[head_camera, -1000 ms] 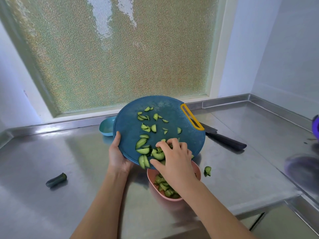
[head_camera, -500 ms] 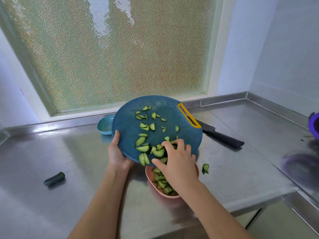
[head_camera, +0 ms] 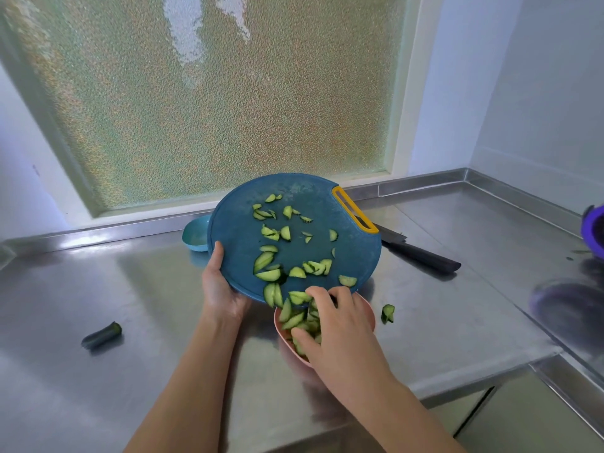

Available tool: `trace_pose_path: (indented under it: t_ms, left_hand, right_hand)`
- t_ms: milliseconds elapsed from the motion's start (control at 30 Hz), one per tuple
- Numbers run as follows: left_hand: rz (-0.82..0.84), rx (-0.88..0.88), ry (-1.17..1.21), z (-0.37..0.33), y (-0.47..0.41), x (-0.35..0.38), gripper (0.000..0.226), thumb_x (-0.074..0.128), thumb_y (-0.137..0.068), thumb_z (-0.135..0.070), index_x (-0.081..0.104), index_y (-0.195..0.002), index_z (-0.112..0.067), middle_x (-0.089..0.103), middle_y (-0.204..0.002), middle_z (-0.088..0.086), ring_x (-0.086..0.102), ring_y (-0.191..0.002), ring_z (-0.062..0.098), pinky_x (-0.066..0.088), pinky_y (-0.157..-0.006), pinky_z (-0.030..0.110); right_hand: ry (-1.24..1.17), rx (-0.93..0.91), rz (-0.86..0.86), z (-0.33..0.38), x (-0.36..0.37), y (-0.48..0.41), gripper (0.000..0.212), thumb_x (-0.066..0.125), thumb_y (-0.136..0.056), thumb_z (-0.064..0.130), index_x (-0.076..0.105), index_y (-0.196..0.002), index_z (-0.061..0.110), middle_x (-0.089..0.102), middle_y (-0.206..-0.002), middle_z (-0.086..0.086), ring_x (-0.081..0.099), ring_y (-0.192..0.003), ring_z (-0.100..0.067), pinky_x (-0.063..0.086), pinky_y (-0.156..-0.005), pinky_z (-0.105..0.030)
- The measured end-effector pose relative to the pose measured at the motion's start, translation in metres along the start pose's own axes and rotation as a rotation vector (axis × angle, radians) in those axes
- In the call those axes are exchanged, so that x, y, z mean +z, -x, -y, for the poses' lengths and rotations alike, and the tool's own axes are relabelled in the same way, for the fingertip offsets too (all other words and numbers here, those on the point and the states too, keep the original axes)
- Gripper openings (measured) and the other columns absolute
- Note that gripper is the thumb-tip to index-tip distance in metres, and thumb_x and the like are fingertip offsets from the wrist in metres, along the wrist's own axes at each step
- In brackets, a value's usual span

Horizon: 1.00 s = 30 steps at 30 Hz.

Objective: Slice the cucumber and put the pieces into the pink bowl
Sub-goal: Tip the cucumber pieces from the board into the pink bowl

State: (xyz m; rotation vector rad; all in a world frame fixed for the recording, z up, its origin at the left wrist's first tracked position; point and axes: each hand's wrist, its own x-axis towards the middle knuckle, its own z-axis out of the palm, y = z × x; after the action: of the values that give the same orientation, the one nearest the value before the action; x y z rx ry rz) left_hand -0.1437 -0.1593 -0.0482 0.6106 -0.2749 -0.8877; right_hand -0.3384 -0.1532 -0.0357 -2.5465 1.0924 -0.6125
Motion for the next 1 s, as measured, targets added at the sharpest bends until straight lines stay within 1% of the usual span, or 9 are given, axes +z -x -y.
trace_pose_path:
  t_ms: [133, 267, 400, 467, 533, 633, 767, 900, 1000]
  left_hand:
    - [0.012, 0.009, 0.004, 0.0, -0.001, -0.001, 0.035, 0.036, -0.099, -0.036, 0.058, -0.113, -0.013, 0.068, -0.112, 0.013, 0.066, -0.1, 0.03, 0.053, -0.08, 0.053]
    - [0.03, -0.001, 0.0, 0.0, -0.003, -0.003, 0.039, 0.036, -0.098, -0.038, 0.058, -0.117, -0.012, 0.067, -0.115, 0.013, 0.064, -0.104, 0.031, 0.053, -0.085, 0.05]
    - [0.075, -0.016, 0.012, 0.0, -0.002, -0.003, 0.05, 0.033, -0.098, -0.039, 0.075, -0.097, -0.011, 0.067, -0.112, 0.015, 0.066, -0.099, 0.028, 0.057, -0.079, 0.044]
    - [0.078, -0.029, 0.013, 0.0, -0.002, -0.003, 0.048, 0.036, -0.097, -0.04, 0.075, -0.098, -0.012, 0.065, -0.118, 0.016, 0.064, -0.105, 0.03, 0.054, -0.085, 0.046]
    - [0.067, -0.038, 0.016, 0.0, -0.003, -0.004, 0.047, 0.038, -0.096, -0.04, 0.073, -0.102, -0.01, 0.062, -0.122, 0.017, 0.062, -0.108, 0.03, 0.052, -0.088, 0.048]
    - [0.069, -0.033, 0.021, 0.001, -0.004, -0.004, 0.047, 0.038, -0.096, -0.04, 0.074, -0.101, -0.01, 0.062, -0.122, 0.017, 0.062, -0.108, 0.03, 0.051, -0.09, 0.048]
    - [0.081, -0.037, 0.018, 0.0, -0.001, -0.001, 0.05, 0.035, -0.097, -0.04, 0.075, -0.095, -0.01, 0.066, -0.114, 0.016, 0.066, -0.1, 0.029, 0.053, -0.085, 0.046]
    - [0.075, -0.033, -0.02, 0.0, 0.002, 0.001, 0.05, 0.034, -0.098, -0.041, 0.075, -0.097, -0.012, 0.064, -0.118, 0.017, 0.064, -0.103, 0.03, 0.055, -0.083, 0.044]
    - [0.074, -0.017, -0.006, 0.002, 0.002, 0.002, 0.047, 0.035, -0.098, -0.04, 0.072, -0.105, -0.012, 0.064, -0.119, 0.015, 0.063, -0.106, 0.031, 0.053, -0.086, 0.049]
  right_hand:
    - [-0.051, -0.041, -0.047, -0.004, -0.003, -0.006, 0.054, 0.047, -0.093, 0.051, 0.031, -0.141, 0.032, 0.035, -0.133, 0.006, 0.033, -0.123, -0.014, 0.032, -0.105, -0.028]
    - [-0.088, -0.157, -0.111, 0.002, -0.006, -0.03, 0.052, 0.054, -0.09, 0.049, 0.041, -0.136, 0.029, 0.033, -0.135, 0.009, 0.031, -0.126, -0.01, 0.036, -0.099, -0.026]
    - [-0.034, -0.366, -0.013, 0.011, -0.002, -0.07, 0.067, 0.063, -0.084, 0.052, 0.039, -0.142, 0.028, 0.025, -0.151, -0.001, 0.017, -0.14, -0.019, 0.021, -0.115, -0.036]
    - [0.023, -0.385, 0.095, 0.014, 0.001, -0.09, 0.073, 0.061, -0.083, 0.055, 0.033, -0.146, 0.03, 0.019, -0.156, -0.005, 0.011, -0.143, -0.024, 0.011, -0.117, -0.039]
    - [0.065, -0.399, 0.184, 0.015, 0.002, -0.104, 0.073, 0.06, -0.085, 0.055, 0.033, -0.147, 0.028, 0.02, -0.156, -0.006, 0.011, -0.143, -0.024, 0.01, -0.117, -0.039]
    - [0.075, -0.437, 0.203, 0.012, 0.004, -0.111, 0.065, 0.06, -0.087, 0.05, 0.041, -0.143, 0.023, 0.03, -0.151, -0.005, 0.019, -0.14, -0.022, 0.021, -0.116, -0.038]
    - [0.051, -0.469, 0.156, 0.003, 0.007, -0.097, 0.045, 0.058, -0.09, 0.038, 0.052, -0.132, 0.021, 0.043, -0.132, 0.0, 0.037, -0.121, -0.018, 0.04, -0.099, -0.035]
    - [0.06, -0.498, 0.134, -0.007, 0.003, -0.082, 0.03, 0.055, -0.092, 0.031, 0.057, -0.12, 0.021, 0.047, -0.12, 0.003, 0.043, -0.112, -0.018, 0.043, -0.092, -0.034]
    - [0.065, -0.498, 0.132, -0.016, -0.001, -0.071, 0.028, 0.054, -0.093, 0.032, 0.057, -0.12, 0.023, 0.047, -0.12, 0.004, 0.043, -0.111, -0.016, 0.043, -0.091, -0.032]
